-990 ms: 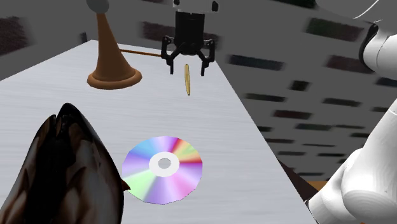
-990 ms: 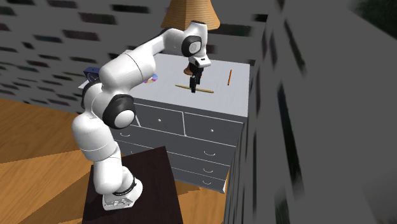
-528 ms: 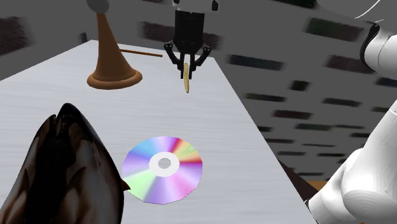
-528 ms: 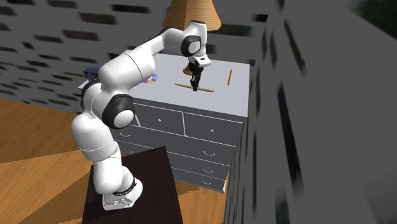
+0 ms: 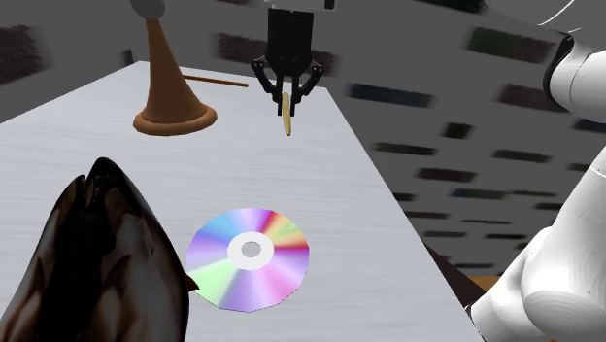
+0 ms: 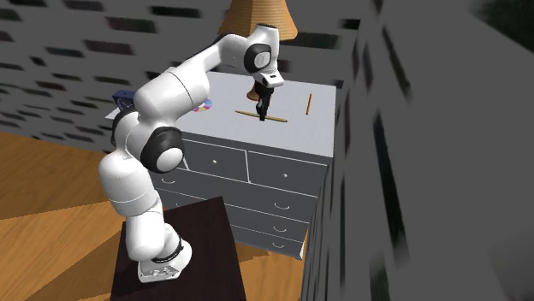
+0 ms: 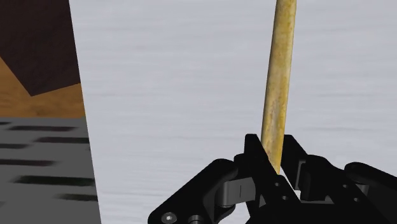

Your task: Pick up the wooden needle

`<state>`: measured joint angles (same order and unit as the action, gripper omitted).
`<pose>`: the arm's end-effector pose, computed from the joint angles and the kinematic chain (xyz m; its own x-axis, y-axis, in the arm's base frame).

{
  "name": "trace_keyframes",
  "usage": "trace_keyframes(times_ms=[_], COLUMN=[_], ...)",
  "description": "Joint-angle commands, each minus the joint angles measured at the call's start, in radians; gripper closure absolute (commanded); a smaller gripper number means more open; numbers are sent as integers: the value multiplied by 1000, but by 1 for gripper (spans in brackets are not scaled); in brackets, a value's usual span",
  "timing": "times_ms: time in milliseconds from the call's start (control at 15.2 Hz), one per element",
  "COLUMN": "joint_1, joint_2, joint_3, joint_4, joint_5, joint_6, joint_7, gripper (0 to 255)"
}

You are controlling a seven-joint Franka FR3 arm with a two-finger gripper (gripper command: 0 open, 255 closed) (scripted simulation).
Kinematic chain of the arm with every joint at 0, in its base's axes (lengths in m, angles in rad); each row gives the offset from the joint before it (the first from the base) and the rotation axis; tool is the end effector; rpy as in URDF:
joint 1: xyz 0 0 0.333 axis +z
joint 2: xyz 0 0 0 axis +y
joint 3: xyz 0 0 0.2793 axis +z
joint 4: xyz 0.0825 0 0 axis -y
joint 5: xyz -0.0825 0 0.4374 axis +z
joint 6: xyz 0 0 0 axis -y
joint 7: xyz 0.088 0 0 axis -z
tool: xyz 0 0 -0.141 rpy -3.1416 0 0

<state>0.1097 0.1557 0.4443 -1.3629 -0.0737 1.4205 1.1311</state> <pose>0.5492 0.3051 0.5609 0.8316 -0.5546 -0.0293 -0.5512 -0.8307 0.0782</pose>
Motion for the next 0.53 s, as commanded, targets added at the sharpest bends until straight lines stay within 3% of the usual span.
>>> trace_keyframes(times_ms=[0,462], joint_1=[5,32], joint_2=[13,76], joint_3=[2,9], joint_4=[43,227], joint_5=[-6,-35], joint_6=[-33,-159], joint_7=[3,16], gripper=[255,255])
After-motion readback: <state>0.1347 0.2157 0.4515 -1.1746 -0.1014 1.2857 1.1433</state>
